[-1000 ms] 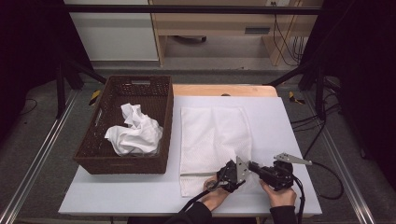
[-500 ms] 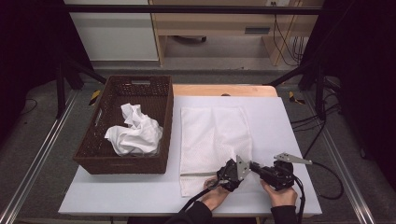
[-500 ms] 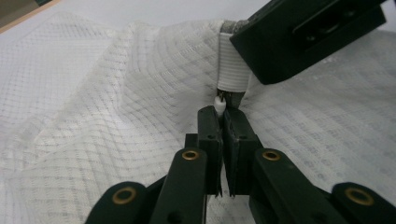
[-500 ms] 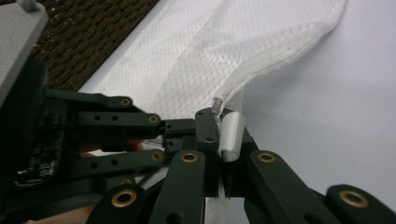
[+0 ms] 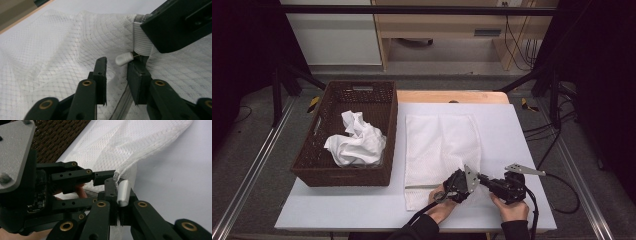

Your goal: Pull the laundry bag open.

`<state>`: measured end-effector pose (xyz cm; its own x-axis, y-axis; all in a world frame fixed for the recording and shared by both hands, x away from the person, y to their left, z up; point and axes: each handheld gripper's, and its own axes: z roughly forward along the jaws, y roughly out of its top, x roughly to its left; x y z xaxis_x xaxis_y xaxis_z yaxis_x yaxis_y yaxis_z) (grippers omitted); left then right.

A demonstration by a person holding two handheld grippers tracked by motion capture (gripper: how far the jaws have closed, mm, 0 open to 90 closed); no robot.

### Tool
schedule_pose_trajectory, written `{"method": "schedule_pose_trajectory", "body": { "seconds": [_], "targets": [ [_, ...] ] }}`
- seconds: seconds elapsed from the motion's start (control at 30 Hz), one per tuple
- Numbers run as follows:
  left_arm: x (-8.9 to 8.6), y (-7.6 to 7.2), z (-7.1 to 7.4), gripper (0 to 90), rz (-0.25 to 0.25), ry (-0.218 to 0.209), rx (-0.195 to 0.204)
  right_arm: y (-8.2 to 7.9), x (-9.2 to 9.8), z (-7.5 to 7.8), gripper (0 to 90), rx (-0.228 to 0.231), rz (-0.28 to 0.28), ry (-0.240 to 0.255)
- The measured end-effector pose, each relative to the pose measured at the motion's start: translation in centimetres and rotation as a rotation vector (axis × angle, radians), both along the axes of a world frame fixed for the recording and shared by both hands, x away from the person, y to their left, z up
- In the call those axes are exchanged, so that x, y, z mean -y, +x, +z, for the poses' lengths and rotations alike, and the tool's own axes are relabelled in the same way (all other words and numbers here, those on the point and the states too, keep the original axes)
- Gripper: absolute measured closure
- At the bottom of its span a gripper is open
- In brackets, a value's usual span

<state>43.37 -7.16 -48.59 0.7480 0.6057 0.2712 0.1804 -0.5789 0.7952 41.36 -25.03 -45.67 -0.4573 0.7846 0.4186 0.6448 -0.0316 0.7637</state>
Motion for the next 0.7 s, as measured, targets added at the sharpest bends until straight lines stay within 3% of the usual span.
{"method": "schedule_pose_trajectory", "body": {
  "seconds": [0.17,0.4,0.53,0.7],
  "targets": [
    [0.22,-0.25,-0.03,60.5,0.007,-0.009,0.041,-0.02,0.25,0.06,87.6,0.003,0.000,0.029],
    [0.01,-0.55,0.03,65.4,0.010,-0.041,0.063,-0.04,0.28,0.06,87.6,0.004,-0.013,0.019],
    [0.24,-0.84,-0.07,70.7,-0.002,-0.015,0.093,-0.02,0.29,0.05,87.5,0.002,-0.012,0.021],
    [0.32,-0.92,-0.14,70.3,-0.014,0.009,0.104,0.01,0.33,0.02,87.5,0.002,-0.012,0.020]
  ]
}}
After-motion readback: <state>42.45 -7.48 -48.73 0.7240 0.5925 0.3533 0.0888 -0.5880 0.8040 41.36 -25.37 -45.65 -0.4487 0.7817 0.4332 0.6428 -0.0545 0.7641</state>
